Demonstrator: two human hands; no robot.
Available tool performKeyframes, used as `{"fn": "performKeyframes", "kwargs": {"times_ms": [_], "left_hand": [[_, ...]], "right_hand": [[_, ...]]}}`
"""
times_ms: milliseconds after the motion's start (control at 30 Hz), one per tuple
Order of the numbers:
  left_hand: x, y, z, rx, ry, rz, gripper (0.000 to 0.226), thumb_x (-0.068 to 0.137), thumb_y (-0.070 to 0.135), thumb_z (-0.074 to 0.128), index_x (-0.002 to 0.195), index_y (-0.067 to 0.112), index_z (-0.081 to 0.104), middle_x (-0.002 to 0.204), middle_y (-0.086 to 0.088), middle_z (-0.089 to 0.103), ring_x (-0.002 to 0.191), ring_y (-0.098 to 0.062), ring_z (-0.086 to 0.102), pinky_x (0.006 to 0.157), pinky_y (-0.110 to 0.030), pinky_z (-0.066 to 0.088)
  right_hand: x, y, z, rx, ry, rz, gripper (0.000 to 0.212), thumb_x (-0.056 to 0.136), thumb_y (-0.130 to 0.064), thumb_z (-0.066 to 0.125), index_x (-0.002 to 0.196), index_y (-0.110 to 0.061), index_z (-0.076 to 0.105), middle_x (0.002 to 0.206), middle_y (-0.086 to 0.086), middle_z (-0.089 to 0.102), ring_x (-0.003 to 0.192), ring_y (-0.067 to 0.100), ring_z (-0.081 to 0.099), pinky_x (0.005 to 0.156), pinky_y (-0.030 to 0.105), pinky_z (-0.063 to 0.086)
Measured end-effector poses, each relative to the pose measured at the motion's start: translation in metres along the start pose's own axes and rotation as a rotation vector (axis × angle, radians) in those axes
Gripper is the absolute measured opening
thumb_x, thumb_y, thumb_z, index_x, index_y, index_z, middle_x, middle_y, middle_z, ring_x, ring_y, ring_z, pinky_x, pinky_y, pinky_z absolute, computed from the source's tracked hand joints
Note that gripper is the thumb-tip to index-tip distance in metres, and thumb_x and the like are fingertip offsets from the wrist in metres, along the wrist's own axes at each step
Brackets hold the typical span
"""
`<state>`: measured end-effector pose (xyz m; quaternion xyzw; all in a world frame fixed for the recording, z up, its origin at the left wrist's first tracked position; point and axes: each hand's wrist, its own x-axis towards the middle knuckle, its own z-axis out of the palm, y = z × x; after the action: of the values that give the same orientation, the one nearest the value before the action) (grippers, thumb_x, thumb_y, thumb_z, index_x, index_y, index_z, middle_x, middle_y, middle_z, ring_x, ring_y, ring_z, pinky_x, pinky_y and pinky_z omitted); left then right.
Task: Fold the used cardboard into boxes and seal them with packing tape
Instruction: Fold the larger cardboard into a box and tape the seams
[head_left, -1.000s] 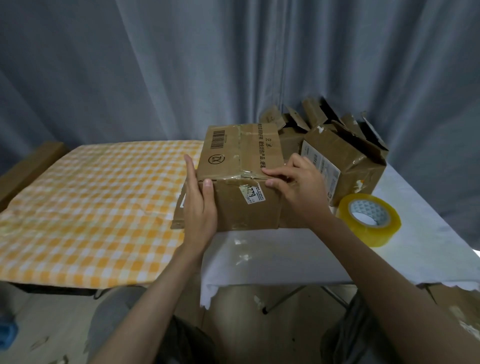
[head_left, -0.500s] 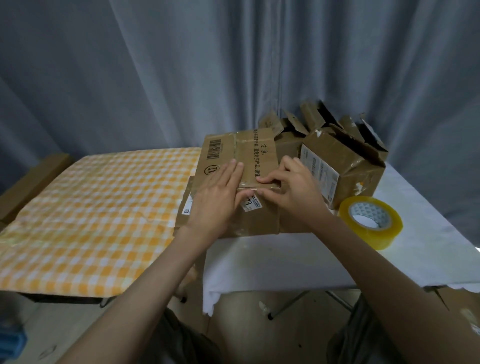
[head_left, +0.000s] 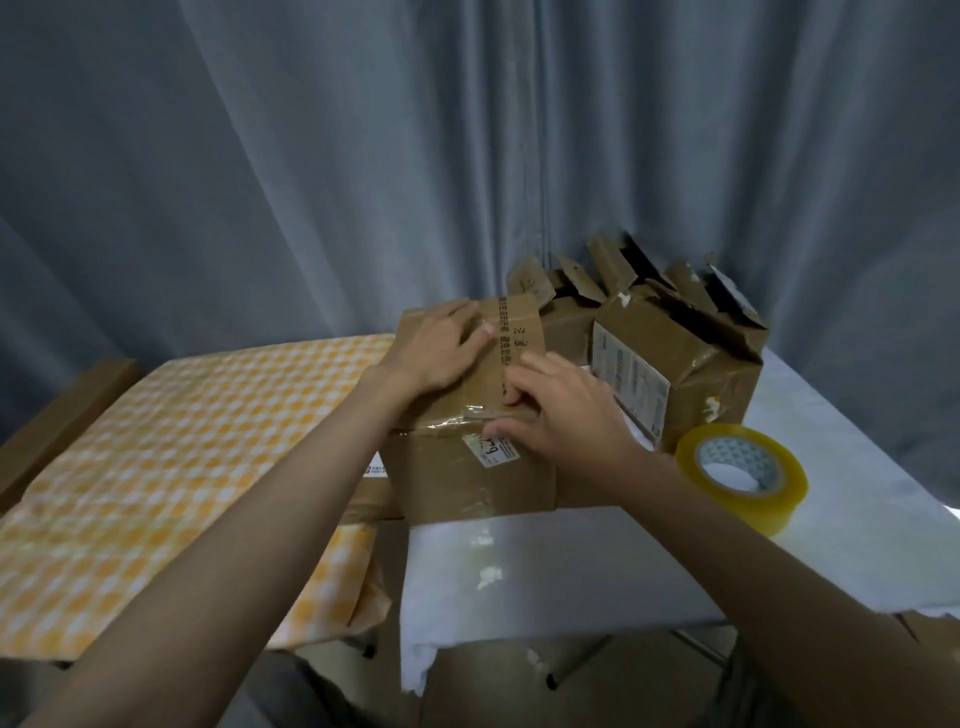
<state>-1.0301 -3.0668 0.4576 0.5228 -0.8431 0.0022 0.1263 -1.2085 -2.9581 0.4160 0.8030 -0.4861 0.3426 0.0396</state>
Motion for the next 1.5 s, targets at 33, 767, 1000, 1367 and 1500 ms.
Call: {"fn": "performKeyframes", "kwargs": {"times_ms": [33, 767, 1000, 1367, 1500], "left_hand": [[0.016, -0.001, 0.003, 0.020, -0.060, -0.042, 0.065, 0.102, 0.057, 0.030, 0.152, 0.015, 0.037, 0.159, -0.007, 0.034, 0.145, -0.025, 0.032, 0.119, -0.041, 0.025], [0.029, -0.034, 0.020, -0.142, -0.046, -0.156, 0.071, 0.099, 0.062, 0.036, 0.151, 0.013, 0.036, 0.157, -0.008, 0.034, 0.144, -0.028, 0.032, 0.116, -0.040, 0.026], [-0.030, -0.049, 0.001, -0.454, 0.007, -0.519, 0.066, 0.100, 0.055, 0.044, 0.143, 0.006, 0.044, 0.147, -0.013, 0.048, 0.132, -0.032, 0.048, 0.100, -0.035, 0.039], [-0.071, -0.015, -0.050, -0.703, 0.215, -0.336, 0.039, 0.097, 0.047, 0.055, 0.128, 0.023, 0.057, 0.126, 0.000, 0.063, 0.118, -0.022, 0.058, 0.106, -0.043, 0.045], [-0.091, -0.002, -0.079, -0.781, 0.371, -0.308, 0.049, 0.091, 0.053, 0.061, 0.130, 0.026, 0.049, 0.129, 0.001, 0.057, 0.119, -0.018, 0.057, 0.104, -0.042, 0.046]], "right_hand": [[-0.001, 0.001, 0.000, 0.020, 0.006, 0.001, 0.043, 0.072, -0.062, 0.074, 0.076, -0.027, 0.050, 0.084, -0.013, 0.048, 0.081, 0.008, 0.045, 0.059, 0.028, 0.034], [-0.012, 0.020, 0.001, 0.416, 0.042, 0.195, 0.024, 0.076, -0.054, 0.073, 0.083, -0.031, 0.072, 0.090, -0.015, 0.061, 0.088, 0.004, 0.059, 0.074, 0.027, 0.052], [0.038, 0.037, 0.004, 0.529, 0.028, 0.718, 0.040, 0.097, -0.041, 0.059, 0.130, -0.019, 0.058, 0.114, -0.007, 0.059, 0.102, 0.010, 0.060, 0.083, 0.027, 0.052], [0.061, 0.003, -0.031, 0.694, 0.050, 0.751, 0.037, 0.097, -0.044, 0.056, 0.127, -0.024, 0.065, 0.137, 0.007, 0.051, 0.124, 0.031, 0.056, 0.108, 0.048, 0.045], [0.055, -0.022, -0.056, 0.701, 0.144, 0.688, 0.045, 0.096, -0.039, 0.059, 0.137, -0.023, 0.055, 0.134, 0.010, 0.054, 0.121, 0.026, 0.058, 0.106, 0.046, 0.047]]}}
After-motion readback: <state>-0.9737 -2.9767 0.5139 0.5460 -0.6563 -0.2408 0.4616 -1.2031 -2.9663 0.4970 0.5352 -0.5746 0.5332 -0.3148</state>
